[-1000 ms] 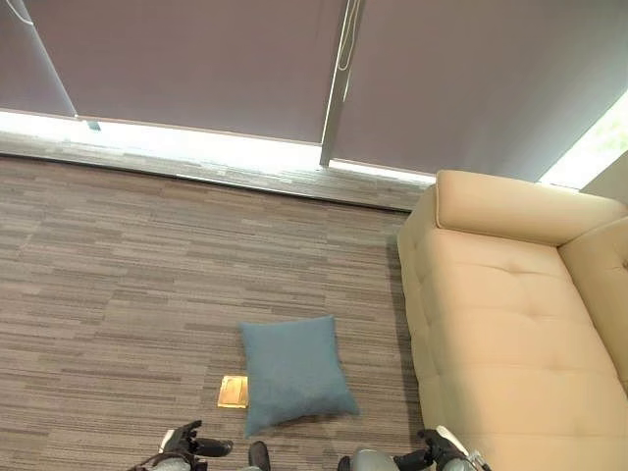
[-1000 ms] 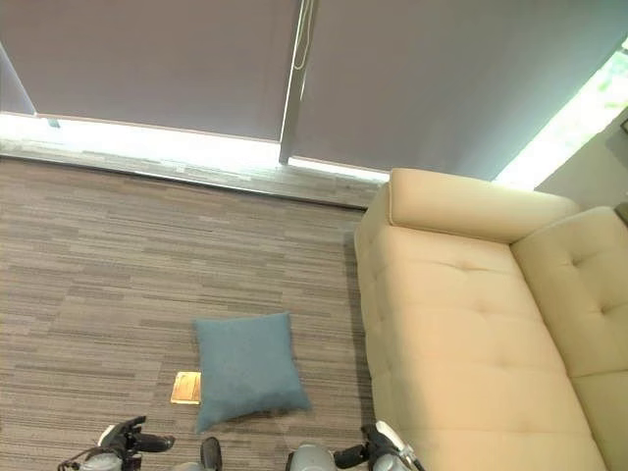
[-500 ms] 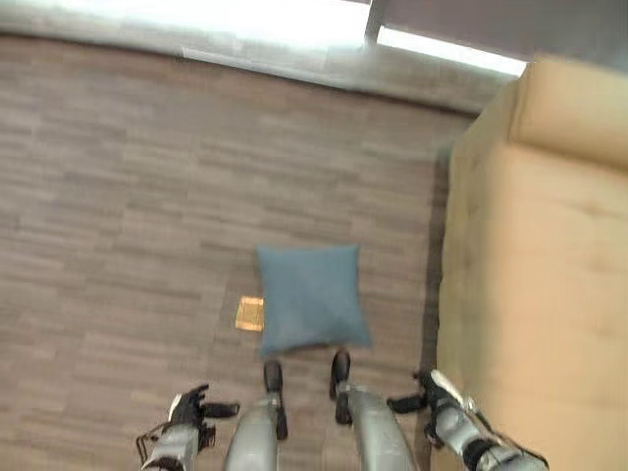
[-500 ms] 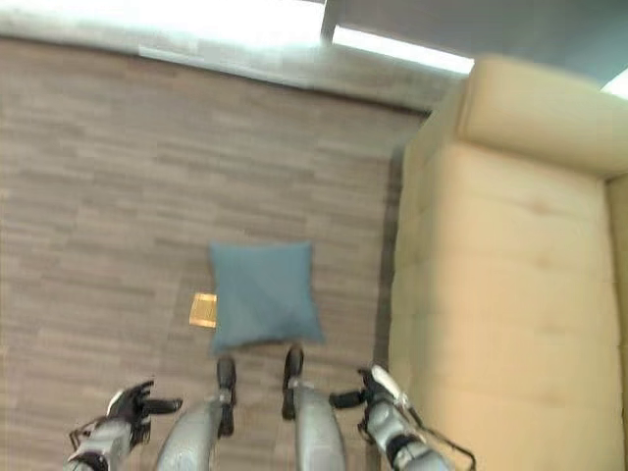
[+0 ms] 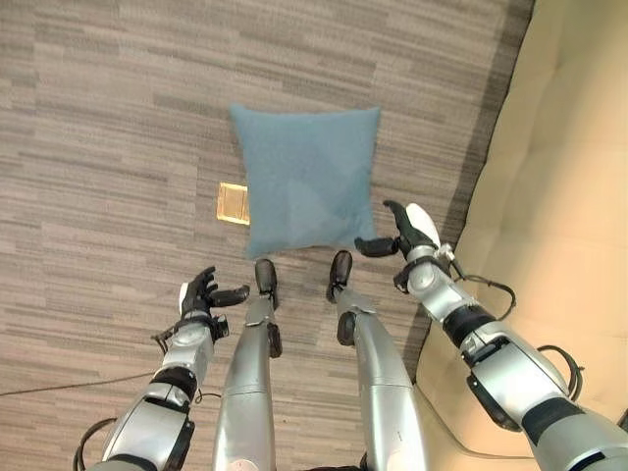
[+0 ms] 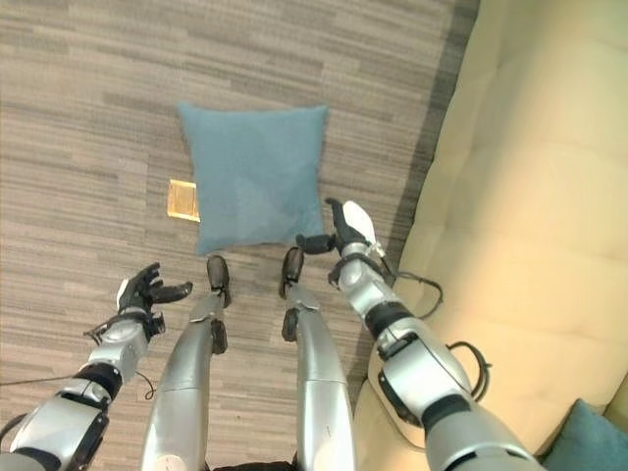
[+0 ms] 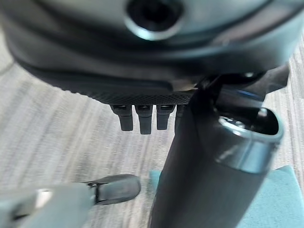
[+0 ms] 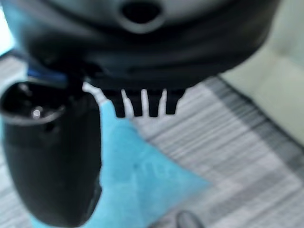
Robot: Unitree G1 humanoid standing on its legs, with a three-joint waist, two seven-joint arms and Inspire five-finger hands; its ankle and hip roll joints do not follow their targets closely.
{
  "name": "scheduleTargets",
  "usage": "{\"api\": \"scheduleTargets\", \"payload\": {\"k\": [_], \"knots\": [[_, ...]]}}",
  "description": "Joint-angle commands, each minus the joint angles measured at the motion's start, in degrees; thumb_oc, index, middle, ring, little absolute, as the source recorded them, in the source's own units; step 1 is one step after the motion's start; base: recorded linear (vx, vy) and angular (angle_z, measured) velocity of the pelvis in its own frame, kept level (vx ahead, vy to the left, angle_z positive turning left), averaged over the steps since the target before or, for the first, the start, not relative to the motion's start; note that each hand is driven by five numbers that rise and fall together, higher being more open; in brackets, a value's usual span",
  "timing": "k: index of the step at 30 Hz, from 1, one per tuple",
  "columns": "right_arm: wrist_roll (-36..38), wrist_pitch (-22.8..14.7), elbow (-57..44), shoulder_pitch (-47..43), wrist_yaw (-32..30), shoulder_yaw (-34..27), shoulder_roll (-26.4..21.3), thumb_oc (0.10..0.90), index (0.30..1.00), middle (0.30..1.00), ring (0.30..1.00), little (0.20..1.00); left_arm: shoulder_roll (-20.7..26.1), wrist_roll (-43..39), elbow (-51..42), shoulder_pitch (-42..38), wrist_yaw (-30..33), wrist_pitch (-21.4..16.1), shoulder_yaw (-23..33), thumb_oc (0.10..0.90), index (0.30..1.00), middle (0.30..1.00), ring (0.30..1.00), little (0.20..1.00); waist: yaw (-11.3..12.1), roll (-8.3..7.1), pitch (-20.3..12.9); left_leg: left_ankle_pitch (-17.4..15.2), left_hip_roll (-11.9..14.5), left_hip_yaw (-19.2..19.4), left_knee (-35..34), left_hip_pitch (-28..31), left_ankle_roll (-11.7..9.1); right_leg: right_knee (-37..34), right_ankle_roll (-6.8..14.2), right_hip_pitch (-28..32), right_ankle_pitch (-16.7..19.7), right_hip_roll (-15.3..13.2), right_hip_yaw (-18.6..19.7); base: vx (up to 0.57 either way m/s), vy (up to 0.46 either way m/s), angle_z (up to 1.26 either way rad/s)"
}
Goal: Pick up all the scattered cushions and arrange them neatly on the sofa.
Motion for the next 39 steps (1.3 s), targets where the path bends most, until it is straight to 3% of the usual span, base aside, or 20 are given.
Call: {"api": "scheduleTargets", "payload": {"k": [1, 2, 5, 8, 13, 25, 27, 28, 29, 30, 33, 39], "knots": [[2.1, -0.7, 1.8, 0.4, -3.3, 2.3, -2.0, 0.8, 0.9, 0.9, 0.9, 0.9, 4.5, -1.7, -5.7, 2.2, 3.8, -3.6, 0.8, 0.8, 0.9, 0.9, 0.9, 0.9, 0.5, 0.53, -1.7, -6.9, -0.6, -0.6, 6.5, -8.1, 0.1, 1.6, 6.8, -5.6, -2.7, -1.0, 5.1, 0.04, -0.136, 0.08], [2.7, -0.6, 2.6, -3.2, -3.6, 3.3, -2.4, 0.8, 0.9, 0.9, 0.9, 0.9, 5.6, -2.9, -8.1, 0.0, 4.3, -4.1, 0.4, 0.8, 0.9, 0.9, 0.9, 0.9, 1.0, 0.69, -1.7, -7.4, -0.7, -1.4, 9.5, -12.8, 0.3, 3.9, 6.5, -9.6, -3.6, -1.1, 5.6, 0.04, -0.133, 0.1], [3.9, -0.7, 2.7, -6.1, -3.9, 4.0, -3.5, 0.8, 0.9, 0.9, 0.9, 0.9, 7.2, -3.4, -12.6, -2.2, 5.5, -5.2, -0.5, 0.8, 0.9, 0.9, 0.9, 0.9, 1.4, 1.39, -1.7, -8.3, -0.7, -2.2, 14.2, -19.6, 0.4, 9.1, 6.1, -16.2, -5.3, -1.0, 5.6, 0.06, -0.106, 0.13], [6.1, -1.3, 1.1, -7.7, -5.8, 2.9, -5.0, 0.8, 0.9, 0.9, 0.9, 0.9, 8.0, -1.9, -19.8, -2.1, 6.8, -6.1, -1.8, 0.8, 0.9, 0.9, 0.9, 0.9, 1.9, 3.0, -1.7, -9.0, -1.5, -3.2, 18.4, -26.3, 0.3, 14.3, 5.6, -23.0, -7.0, -1.0, 5.4, 0.06, -0.018, 0.13], [6.8, -1.8, 0.6, -9.5, -6.4, 3.1, -5.1, 0.8, 0.9, 0.9, 0.9, 0.9, 8.6, 0.3, -23.8, -1.3, 7.2, -5.8, -2.9, 0.8, 0.9, 0.9, 0.9, 0.9, 2.7, 4.48, -1.7, -9.4, -2.5, -3.9, 21.0, -31.3, 0.1, 18.5, 5.1, -28.5, -9.0, -1.4, 5.4, 0.05, -0.045, 0.09], [10.2, -3.9, -1.6, -14.1, -7.4, 2.4, -1.1, 0.8, 0.9, 0.9, 0.9, 0.9, 6.2, 1.9, -23.1, -3.2, 7.2, -5.5, -5.0, 0.8, 0.9, 0.9, 0.9, 0.9, 3.9, 6.09, -1.7, -8.2, -3.5, -4.1, 19.0, -32.4, 0.1, 19.3, 4.9, -31.0, -9.6, -1.5, 6.1, 0.01, -0.004, 0.06], [11.5, -4.9, -4.1, -15.2, -8.0, 2.3, 1.5, 0.8, 0.9, 0.9, 0.9, 0.9, 5.6, 1.4, -23.3, -3.3, 7.2, -5.5, -4.9, 0.8, 0.9, 0.9, 0.9, 0.9, 4.1, 6.42, -1.7, -8.0, -3.6, -4.3, 18.4, -32.5, 0.1, 19.3, 4.9, -31.4, -9.5, -1.5, 6.3, 0.0, 0.0, 0.0], [11.7, -5.3, -4.7, -15.4, -8.0, 2.3, 2.0, 0.638, 0.658, 0.658, 0.658, 0.658, 5.7, 1.6, -23.5, -3.3, 7.3, -5.5, -4.8, 0.8, 0.9, 0.9, 0.9, 0.9, 4.1, 6.48, -1.7, -7.8, -3.6, -4.3, 18.0, -32.5, 0.0, 19.1, 4.9, -31.5, -9.5, -1.5, 6.3, 0.0, 0.0, 0.0], [12.1, -5.8, -6.2, -15.9, -8.8, 2.0, 2.9, 0.638, 0.658, 0.658, 0.658, 0.658, 5.6, 1.8, -23.8, -3.5, 7.5, -5.5, -4.9, 0.8, 0.9, 0.9, 0.9, 0.9, 4.2, 6.6, -1.7, -7.6, -3.5, -4.4, 17.4, -32.5, 0.0, 18.9, 5.0, -31.6, -9.2, -1.5, 6.3, 0.0, 0.01, 0.04], [12.1, -5.8, -6.2, -15.9, -8.8, 2.0, 2.9, 0.4, 0.3, 0.3, 0.3, 0.3, 5.6, 1.8, -23.8, -3.5, 7.5, -5.5, -4.9, 0.8, 0.9, 0.9, 0.9, 0.9, 4.2, 6.58, -1.7, -7.6, -3.5, -4.4, 17.3, -32.4, 0.0, 18.9, 5.0, -31.6, -9.2, -1.5, 6.3, 0.0, 0.021, 0.05], [15.7, -8.2, -9.7, -14.6, -11.0, -1.9, 3.9, 0.4, 0.3, 0.3, 0.3, 0.3, 5.7, 1.8, -25.3, -2.9, 8.1, -5.6, -4.4, 0.8, 0.9, 0.9, 0.9, 0.9, 3.9, 6.65, -1.7, -6.9, -3.0, -4.5, 14.8, -31.6, -0.1, 17.2, 5.4, -30.8, -8.5, -1.1, 6.3, 0.0, 0.015, 0.03], [16.0, -9.0, -14.3, -10.3, -12.7, -5.3, 2.9, 0.4, 0.3, 0.3, 0.3, 0.3, 4.9, 2.2, -25.4, -2.5, 9.6, -5.1, -2.3, 0.8, 0.9, 0.9, 0.9, 0.9, 2.6, 5.98, -1.7, -5.3, -2.2, -4.9, 9.8, -30.0, -0.7, 12.8, 6.0, -28.8, -7.1, -0.5, 5.4, -0.01, -0.002, 0.01]]}}
